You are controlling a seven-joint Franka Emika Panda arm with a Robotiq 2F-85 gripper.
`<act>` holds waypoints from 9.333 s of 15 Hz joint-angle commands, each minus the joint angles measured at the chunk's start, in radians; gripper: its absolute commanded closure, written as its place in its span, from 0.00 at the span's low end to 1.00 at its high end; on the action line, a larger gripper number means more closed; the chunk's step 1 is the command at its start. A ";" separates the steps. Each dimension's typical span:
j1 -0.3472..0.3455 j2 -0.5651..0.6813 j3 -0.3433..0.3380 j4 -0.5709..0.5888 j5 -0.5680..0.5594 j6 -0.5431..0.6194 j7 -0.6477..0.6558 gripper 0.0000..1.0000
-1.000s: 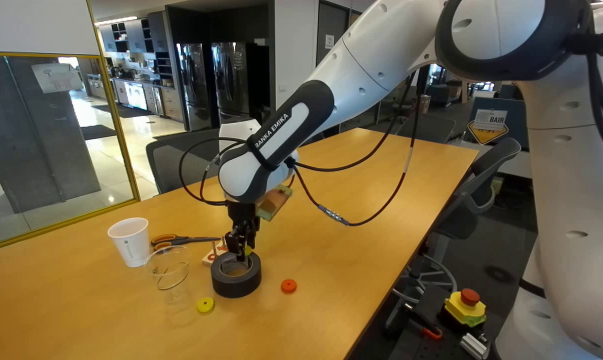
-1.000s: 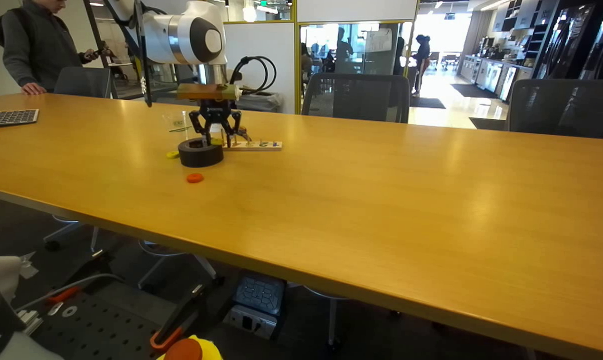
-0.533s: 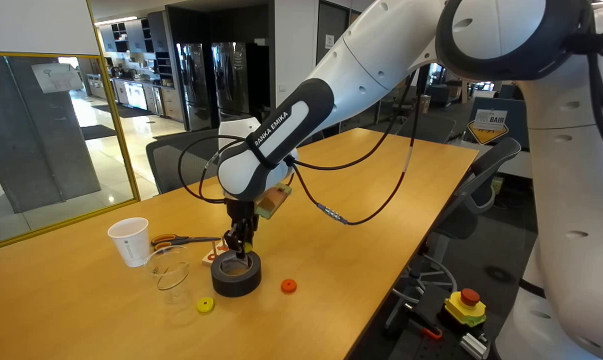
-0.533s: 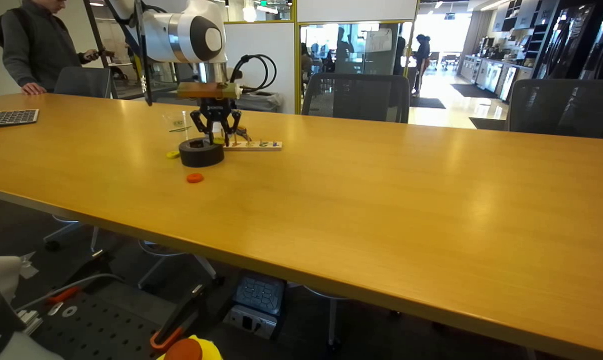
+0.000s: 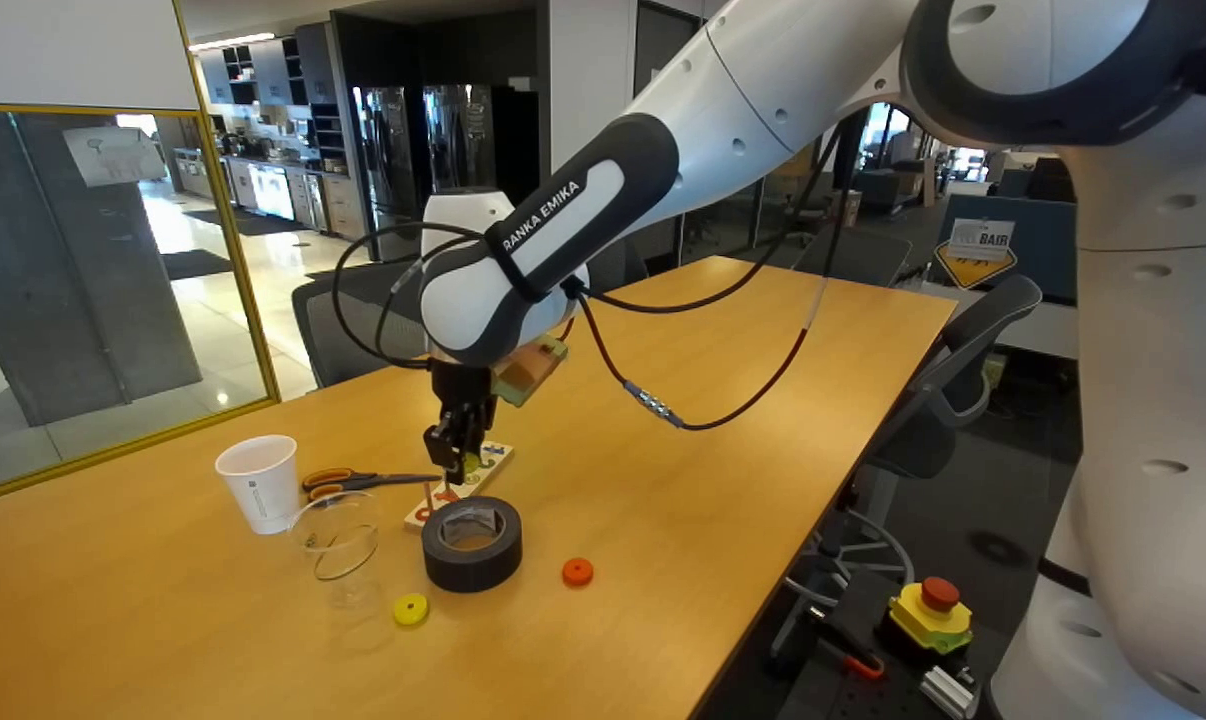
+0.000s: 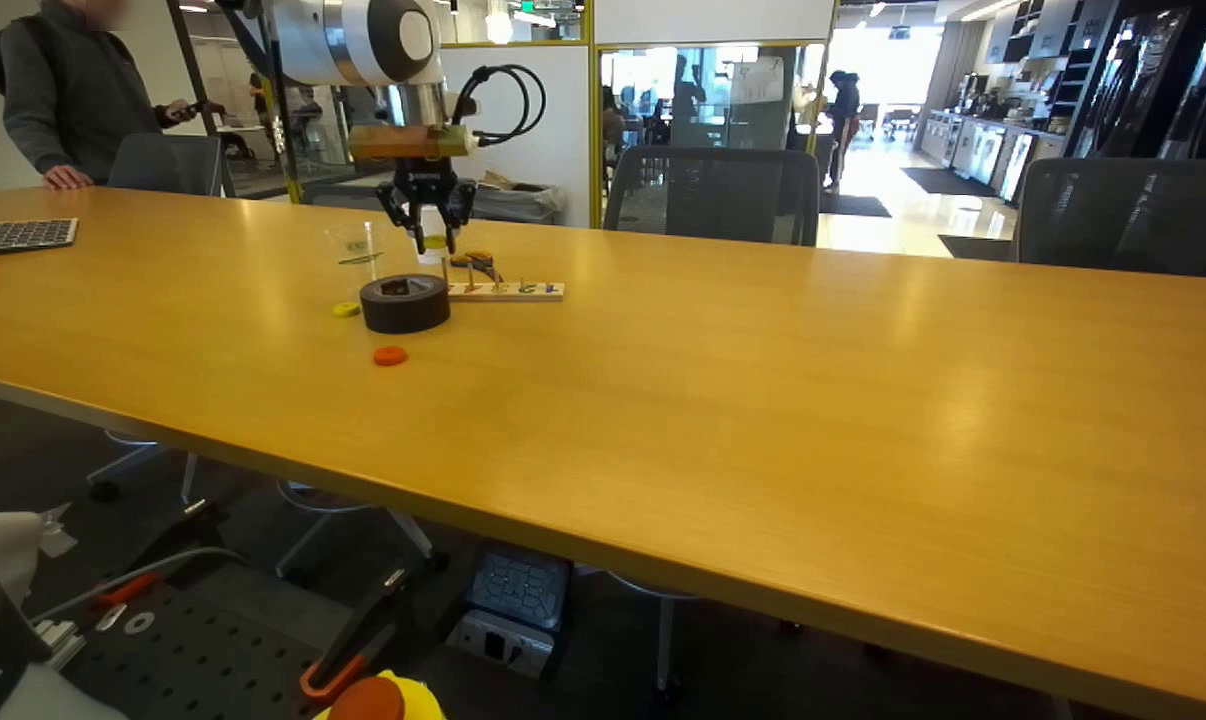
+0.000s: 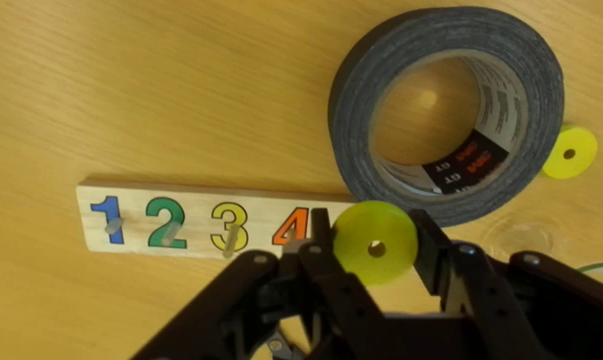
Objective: Put three round orange blocks in the white cup, then put the two round yellow blocks in the clear cup and put the last round orange block in the white cup
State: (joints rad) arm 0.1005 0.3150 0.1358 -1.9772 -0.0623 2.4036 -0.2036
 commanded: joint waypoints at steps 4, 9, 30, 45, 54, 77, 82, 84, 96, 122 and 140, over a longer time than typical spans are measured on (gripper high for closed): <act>0.020 -0.011 0.061 0.053 0.047 -0.010 -0.036 0.83; 0.077 -0.014 0.083 0.079 0.016 -0.003 -0.004 0.83; 0.124 0.113 0.077 0.225 -0.002 -0.014 -0.009 0.03; 0.121 -0.114 0.085 -0.014 -0.004 -0.113 0.013 0.00; 0.117 -0.095 0.088 -0.148 0.019 -0.037 0.027 0.00; 0.149 -0.032 0.112 -0.111 0.042 0.107 0.129 0.00; 0.151 -0.039 0.125 -0.105 0.072 0.071 0.135 0.00; 0.143 -0.034 0.132 -0.107 0.098 0.055 0.120 0.00; 0.128 0.039 0.128 -0.104 0.193 0.070 0.109 0.00; 0.215 0.106 0.024 -0.102 -0.081 0.190 0.330 0.00; 0.236 0.118 0.014 -0.092 -0.109 0.188 0.353 0.25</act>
State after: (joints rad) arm 0.3208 0.4312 0.1613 -2.0890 -0.1592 2.6004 0.1348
